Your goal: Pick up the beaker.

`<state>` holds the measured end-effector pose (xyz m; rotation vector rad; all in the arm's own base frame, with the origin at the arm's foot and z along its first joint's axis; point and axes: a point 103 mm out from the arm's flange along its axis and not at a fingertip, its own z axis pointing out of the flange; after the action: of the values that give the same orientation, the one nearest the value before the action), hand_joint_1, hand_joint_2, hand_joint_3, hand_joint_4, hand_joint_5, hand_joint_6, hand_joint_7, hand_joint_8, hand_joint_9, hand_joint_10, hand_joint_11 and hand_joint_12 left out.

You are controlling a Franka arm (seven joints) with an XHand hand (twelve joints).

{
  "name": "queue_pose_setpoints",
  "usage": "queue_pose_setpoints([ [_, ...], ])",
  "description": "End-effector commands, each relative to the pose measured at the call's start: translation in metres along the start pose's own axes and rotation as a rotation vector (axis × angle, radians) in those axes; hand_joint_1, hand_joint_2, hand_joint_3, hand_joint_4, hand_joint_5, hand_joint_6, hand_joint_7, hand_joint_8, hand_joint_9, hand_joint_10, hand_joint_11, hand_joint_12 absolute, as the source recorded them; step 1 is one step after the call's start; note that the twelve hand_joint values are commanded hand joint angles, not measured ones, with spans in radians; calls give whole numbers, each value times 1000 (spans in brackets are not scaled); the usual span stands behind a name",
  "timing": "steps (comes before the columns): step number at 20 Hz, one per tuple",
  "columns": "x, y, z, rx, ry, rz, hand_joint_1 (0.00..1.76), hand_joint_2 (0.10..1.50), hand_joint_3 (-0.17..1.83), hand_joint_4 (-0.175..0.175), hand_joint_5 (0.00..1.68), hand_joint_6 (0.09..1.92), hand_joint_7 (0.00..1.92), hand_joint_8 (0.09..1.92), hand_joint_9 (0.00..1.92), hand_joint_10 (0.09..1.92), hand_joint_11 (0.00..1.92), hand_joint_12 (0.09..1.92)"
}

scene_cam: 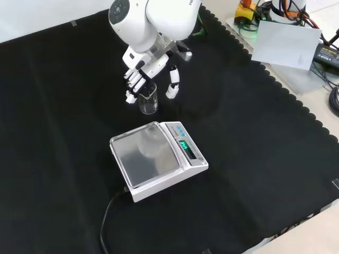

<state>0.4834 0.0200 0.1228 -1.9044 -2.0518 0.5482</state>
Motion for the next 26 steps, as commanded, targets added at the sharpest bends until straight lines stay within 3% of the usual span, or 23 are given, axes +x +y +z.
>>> queue_pose_setpoints([
  [1, 2, 3, 6, -29, -2, 14, 935, 517, 539, 33, 200, 87, 80, 725, 254, 940, 7, 1564],
  [10, 8, 7, 8, -131, 25, 27, 1090, 525, 706, -1, 539, 118, 454, 715, 618, 777, 320, 1460],
  [11, 9, 7, 9, -137, 29, 27, 1106, 533, 714, -3, 558, 223, 502, 698, 664, 743, 353, 1446],
  [14, 10, 8, 9, -153, 33, 28, 1144, 551, 739, -13, 502, 759, 611, 681, 779, 679, 437, 1403],
  [16, 10, 9, 10, -159, 30, 30, 1157, 558, 755, -21, 496, 957, 655, 687, 829, 662, 480, 1380],
  [26, 12, 10, 12, -159, 22, 35, 1192, 573, 785, -37, 583, 1127, 754, 704, 911, 643, 559, 1348],
])
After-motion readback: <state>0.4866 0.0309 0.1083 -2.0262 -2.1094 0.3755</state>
